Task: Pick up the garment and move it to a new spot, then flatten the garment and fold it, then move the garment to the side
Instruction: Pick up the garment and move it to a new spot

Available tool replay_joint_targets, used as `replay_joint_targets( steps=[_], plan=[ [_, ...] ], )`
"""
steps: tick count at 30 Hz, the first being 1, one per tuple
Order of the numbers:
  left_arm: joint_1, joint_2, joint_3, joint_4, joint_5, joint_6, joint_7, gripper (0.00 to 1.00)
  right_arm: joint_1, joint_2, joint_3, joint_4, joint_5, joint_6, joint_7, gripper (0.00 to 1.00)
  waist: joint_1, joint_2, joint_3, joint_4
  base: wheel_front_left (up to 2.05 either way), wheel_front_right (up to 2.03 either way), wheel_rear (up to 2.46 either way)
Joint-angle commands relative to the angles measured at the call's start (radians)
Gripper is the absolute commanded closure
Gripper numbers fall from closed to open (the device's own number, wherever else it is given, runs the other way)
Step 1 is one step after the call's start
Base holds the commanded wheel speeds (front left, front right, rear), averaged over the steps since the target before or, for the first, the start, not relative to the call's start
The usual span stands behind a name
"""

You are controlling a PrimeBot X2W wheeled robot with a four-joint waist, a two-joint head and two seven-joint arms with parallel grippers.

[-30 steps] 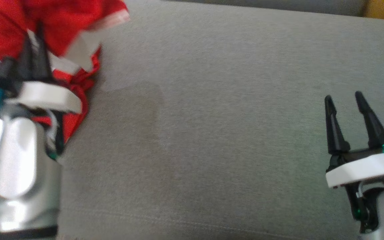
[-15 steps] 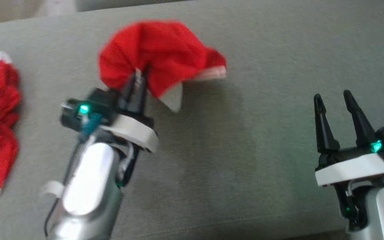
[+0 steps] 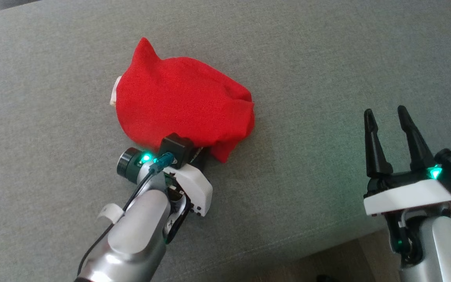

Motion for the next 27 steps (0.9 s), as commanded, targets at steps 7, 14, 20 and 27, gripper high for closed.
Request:
replay_joint_targets(
  steps=[7, 14, 20, 27],
  plan=[
    [-0.040, 0.007, -0.006, -0.008, -0.028, 0.042, -0.062, 0.00, -0.032, 0.003, 0.018, -0.017, -0.006, 0.008, -0.013, 0.00, 0.0000, 0.0000, -0.046, 0.047, 0.00, 0.00, 0.00],
    [0.038, 0.029, 0.042, -0.107, -0.045, 0.114, -0.101, 0.00, 0.004, -0.002, 0.012, -0.026, -0.016, 0.008, 0.010, 0.00, 0.0000, 0.0000, -0.122, 0.138, 0.00, 0.00, 0.00],
    [0.117, 0.079, 0.113, -0.246, -0.041, 0.185, -0.108, 0.00, 0.031, -0.010, 0.006, -0.047, -0.024, 0.008, 0.034, 0.00, 0.0000, 0.0000, -0.156, 0.205, 0.00, 0.00, 0.00],
    [0.213, 0.142, 0.229, -0.418, -0.039, 0.217, -0.108, 0.00, 0.063, -0.018, -0.007, -0.069, -0.034, 0.008, 0.057, 0.00, 0.0000, 0.0000, -0.188, 0.263, 0.00, 0.00, 0.00]
  ],
)
